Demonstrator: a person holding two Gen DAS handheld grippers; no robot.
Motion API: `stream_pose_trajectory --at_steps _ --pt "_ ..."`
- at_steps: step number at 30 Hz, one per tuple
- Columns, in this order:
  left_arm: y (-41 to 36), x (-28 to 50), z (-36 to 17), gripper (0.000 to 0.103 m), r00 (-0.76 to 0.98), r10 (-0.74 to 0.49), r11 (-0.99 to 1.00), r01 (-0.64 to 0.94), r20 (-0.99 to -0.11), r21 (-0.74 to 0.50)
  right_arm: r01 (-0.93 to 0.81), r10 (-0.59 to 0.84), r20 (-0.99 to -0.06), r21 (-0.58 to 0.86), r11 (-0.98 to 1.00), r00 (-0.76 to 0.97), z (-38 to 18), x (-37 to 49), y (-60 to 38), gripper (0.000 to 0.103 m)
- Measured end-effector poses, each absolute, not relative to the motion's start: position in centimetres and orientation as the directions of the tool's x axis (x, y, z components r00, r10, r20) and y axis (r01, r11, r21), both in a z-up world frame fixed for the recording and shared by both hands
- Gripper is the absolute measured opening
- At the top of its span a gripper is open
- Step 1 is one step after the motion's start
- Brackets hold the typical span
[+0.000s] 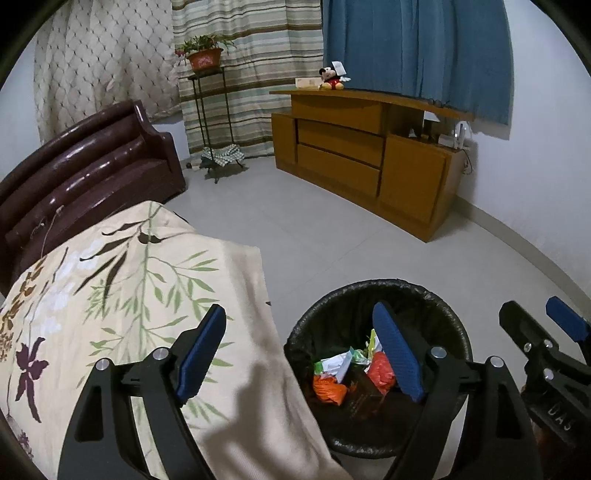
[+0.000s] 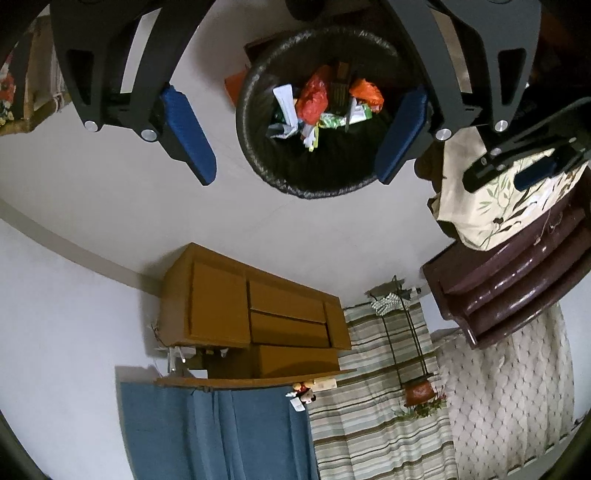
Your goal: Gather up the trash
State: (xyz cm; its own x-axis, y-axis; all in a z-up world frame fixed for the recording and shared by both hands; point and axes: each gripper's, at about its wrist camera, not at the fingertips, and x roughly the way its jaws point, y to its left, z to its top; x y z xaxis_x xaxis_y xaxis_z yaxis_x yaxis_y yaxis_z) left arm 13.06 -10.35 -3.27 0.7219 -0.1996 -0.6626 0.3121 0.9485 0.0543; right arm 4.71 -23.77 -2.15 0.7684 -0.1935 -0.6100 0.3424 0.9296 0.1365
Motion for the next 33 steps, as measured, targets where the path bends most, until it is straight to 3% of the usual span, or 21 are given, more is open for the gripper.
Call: stream_pose_trajectory --at_steps 33 --pt "-0.8 2.2 2.5 0.084 0.799 -0.227 0.959 0.284 -0.557 0.016 0.295 -0.257 -0.513 -0.008 0.955 0.819 5.0 -5.0 -14.6 0.088"
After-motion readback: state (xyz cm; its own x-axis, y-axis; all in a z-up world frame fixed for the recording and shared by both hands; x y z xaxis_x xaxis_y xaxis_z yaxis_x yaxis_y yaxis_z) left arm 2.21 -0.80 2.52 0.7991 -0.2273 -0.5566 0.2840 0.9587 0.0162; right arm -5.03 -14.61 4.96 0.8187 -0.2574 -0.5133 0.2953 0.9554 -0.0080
